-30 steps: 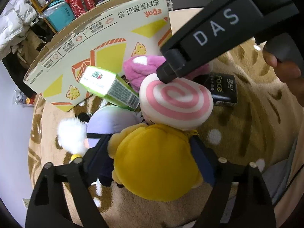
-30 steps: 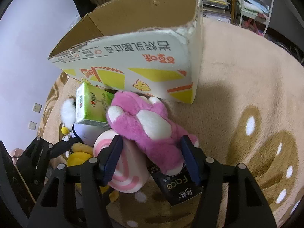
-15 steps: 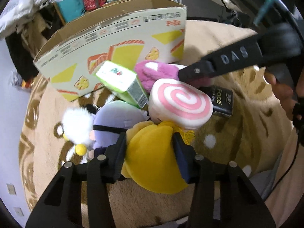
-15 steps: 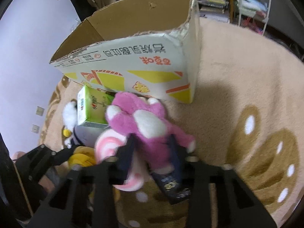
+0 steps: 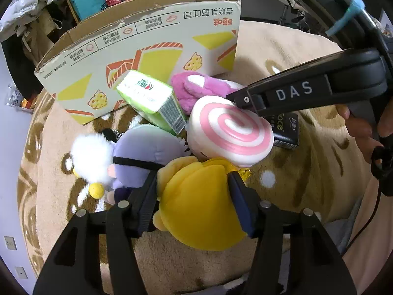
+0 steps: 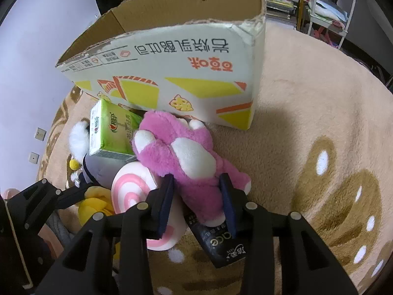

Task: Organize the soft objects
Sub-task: 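Lift both plushes into the cardboard box and open both grippers to drop them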

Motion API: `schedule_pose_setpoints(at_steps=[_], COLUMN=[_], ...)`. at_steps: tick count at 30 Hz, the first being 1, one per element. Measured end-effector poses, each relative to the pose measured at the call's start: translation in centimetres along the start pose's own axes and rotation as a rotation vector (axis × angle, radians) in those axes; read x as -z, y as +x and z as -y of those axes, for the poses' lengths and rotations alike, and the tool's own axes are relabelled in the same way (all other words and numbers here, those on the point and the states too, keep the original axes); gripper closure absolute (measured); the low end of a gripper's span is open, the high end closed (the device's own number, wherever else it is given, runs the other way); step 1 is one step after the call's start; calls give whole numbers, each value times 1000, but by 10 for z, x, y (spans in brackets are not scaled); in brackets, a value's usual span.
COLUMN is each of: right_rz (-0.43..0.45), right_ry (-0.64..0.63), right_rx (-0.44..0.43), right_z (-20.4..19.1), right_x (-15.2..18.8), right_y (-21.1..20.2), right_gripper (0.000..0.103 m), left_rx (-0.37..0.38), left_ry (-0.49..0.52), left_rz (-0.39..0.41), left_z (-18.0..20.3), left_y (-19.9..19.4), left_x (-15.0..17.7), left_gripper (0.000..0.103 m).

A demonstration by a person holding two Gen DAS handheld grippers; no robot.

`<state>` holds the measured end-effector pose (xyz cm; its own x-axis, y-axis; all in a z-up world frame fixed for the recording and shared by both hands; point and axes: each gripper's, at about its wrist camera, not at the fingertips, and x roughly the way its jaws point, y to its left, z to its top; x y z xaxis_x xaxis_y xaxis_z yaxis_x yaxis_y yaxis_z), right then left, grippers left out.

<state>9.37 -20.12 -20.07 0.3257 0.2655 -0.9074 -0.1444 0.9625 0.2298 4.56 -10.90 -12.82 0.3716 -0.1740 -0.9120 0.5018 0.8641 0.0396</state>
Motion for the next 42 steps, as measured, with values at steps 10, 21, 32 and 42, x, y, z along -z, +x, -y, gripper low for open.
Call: schedule_pose_setpoints(at_steps=[10,21,32,42], right_rz=[35,158,460,631], right_ry=[-25,26,21,9], right_rx=[54,95,125,107], right_z=[-26,-25,-40,-46], right_x=[0,14,43,24], right_y=[1,-35,-122,-160], right_gripper=[75,77,77,77], left_rx=[-4,-90,-254,-314], left_ry=[-111,-229,-260,-237], left_rz=[82,263,506,676], left_z=[-21,-48,-67,-90], left_y=[-24,-75,-132,-170], left_x=[9,20,26,-12], left_gripper=[67,67,67,66])
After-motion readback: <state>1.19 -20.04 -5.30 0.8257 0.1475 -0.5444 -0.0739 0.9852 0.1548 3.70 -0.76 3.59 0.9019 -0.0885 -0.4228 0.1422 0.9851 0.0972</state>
